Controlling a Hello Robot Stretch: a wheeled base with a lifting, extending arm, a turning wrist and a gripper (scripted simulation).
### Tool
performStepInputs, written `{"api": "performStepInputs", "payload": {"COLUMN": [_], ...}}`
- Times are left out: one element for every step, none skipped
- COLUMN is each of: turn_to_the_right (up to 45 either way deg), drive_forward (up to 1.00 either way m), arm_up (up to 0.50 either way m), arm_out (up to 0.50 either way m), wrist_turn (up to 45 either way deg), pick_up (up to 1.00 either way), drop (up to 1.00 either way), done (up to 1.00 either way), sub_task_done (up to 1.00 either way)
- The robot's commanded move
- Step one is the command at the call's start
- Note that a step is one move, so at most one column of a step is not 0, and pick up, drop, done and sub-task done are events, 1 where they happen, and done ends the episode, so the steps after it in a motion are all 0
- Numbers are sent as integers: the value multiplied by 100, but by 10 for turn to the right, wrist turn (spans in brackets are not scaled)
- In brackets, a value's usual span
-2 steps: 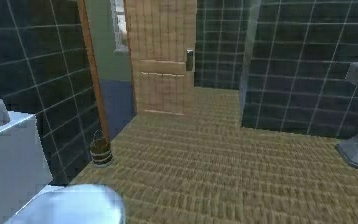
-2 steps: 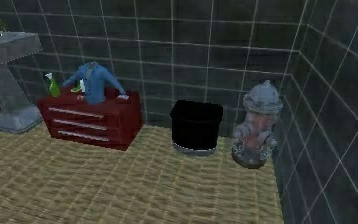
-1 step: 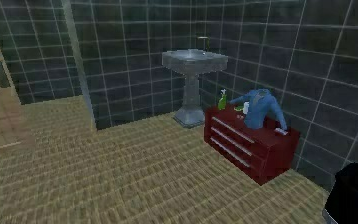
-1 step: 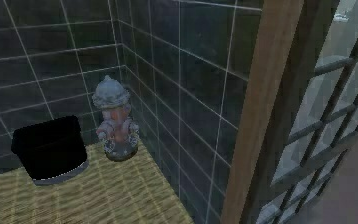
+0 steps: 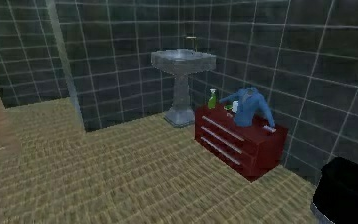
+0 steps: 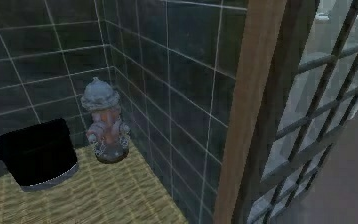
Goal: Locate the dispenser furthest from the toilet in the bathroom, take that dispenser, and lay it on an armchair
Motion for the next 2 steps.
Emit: {"api": "performStepInputs", "payload": {"turn_to_the_right": [0,60], "drive_forward": [100,0], "arm_up": [0,0], "arm_out": [0,0], "wrist_turn": [0,0], "pick_up": [0,0], "drop": [0,0], "done": [0,0], "sub_task_done": [0,0]}}
